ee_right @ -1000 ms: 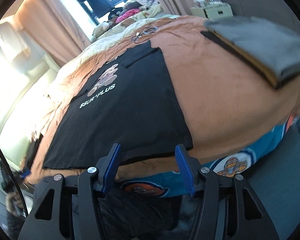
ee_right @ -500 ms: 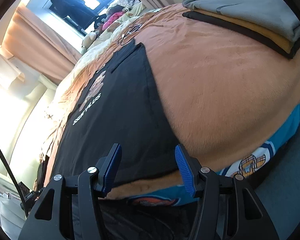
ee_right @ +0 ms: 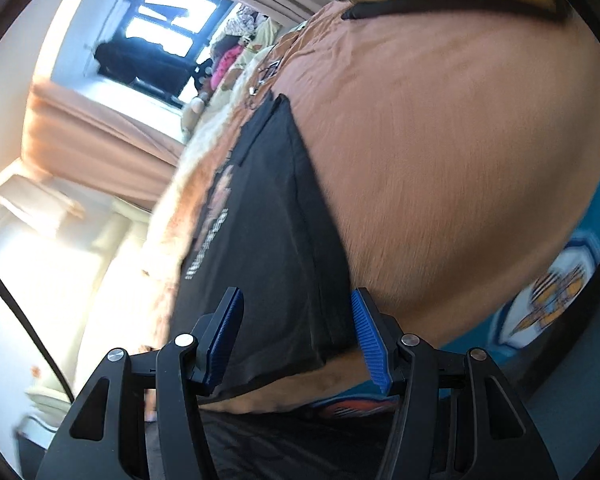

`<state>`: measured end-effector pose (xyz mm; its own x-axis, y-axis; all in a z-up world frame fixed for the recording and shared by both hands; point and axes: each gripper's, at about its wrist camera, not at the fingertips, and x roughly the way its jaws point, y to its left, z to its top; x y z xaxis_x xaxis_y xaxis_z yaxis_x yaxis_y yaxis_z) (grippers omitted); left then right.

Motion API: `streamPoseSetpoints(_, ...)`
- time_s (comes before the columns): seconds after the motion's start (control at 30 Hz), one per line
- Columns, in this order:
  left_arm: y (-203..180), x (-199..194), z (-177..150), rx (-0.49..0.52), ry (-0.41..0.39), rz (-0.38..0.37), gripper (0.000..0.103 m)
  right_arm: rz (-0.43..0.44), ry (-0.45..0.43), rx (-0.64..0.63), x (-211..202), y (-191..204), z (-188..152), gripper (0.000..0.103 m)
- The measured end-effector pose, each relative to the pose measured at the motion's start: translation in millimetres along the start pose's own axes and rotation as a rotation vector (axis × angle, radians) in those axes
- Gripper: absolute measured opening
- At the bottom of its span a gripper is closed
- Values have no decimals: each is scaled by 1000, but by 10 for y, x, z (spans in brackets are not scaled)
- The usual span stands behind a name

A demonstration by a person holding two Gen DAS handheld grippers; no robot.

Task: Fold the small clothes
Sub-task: 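Grasp the shirt hem with both tools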

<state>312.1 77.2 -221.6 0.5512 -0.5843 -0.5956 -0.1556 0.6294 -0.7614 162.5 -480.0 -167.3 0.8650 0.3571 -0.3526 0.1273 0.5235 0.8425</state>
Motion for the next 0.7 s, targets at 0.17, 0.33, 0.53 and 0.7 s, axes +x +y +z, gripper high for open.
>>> streamPoseSetpoints(0.17, 54, -37, -80, -79, 2, -97, 55, 106, -15, 62, 5, -107, -151, 54)
streamPoseSetpoints(0.33, 48, -52, -97, -105, -6, -121, 55, 129, -44, 95, 0, -154, -135, 54)
streamPoseSetpoints(0.53, -15, 19, -72, -98, -25, -112, 55, 14, -93, 58, 81, 4, -55, 43)
streamPoseSetpoints(0.7, -109, 79, -29, -78, -44, -36, 54, -51, -75, 82, 257, 185, -41, 8)
